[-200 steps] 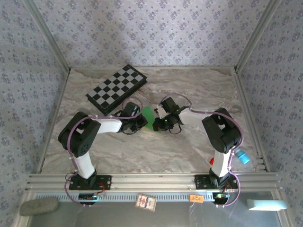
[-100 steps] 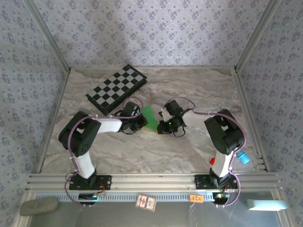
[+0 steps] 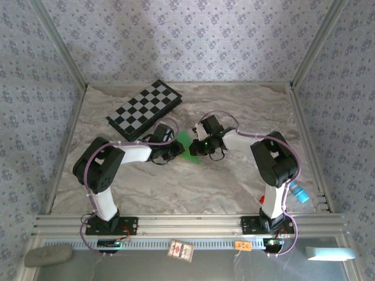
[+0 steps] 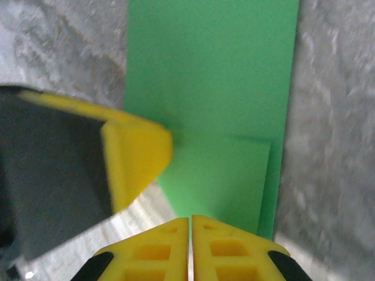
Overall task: Fold a paper plane with a square sheet of paper (pick it up from the middle)
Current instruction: Fourth fold the wing at the center of the table.
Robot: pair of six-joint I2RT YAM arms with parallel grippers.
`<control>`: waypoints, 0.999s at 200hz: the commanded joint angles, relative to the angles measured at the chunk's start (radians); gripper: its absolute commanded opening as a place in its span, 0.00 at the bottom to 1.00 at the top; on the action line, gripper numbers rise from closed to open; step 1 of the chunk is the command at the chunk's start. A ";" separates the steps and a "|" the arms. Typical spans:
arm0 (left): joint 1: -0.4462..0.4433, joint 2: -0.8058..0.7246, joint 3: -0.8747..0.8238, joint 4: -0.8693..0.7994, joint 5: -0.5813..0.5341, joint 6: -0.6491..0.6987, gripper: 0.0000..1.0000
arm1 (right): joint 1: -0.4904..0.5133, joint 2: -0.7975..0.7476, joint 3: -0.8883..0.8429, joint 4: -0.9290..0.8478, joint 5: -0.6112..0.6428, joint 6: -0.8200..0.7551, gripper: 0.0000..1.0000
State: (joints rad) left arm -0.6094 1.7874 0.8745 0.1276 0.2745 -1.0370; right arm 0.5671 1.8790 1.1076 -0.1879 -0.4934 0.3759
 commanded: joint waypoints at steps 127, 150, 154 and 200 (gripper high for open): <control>0.061 -0.089 -0.186 0.217 0.008 -0.198 0.25 | -0.028 0.092 0.022 -0.035 0.013 0.014 0.13; 0.065 -0.074 -0.173 0.222 0.019 -0.197 0.21 | -0.027 0.090 0.015 -0.031 0.010 0.017 0.13; 0.066 -0.072 -0.171 0.224 0.023 -0.196 0.21 | -0.028 0.089 0.014 -0.031 0.011 0.018 0.13; 0.068 -0.052 -0.138 0.209 0.043 -0.182 0.21 | -0.026 0.086 0.000 -0.023 0.006 0.021 0.13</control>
State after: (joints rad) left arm -0.5438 1.7195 0.7021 0.3187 0.2935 -1.2247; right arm 0.5453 1.9442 1.1301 -0.1925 -0.4950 0.3805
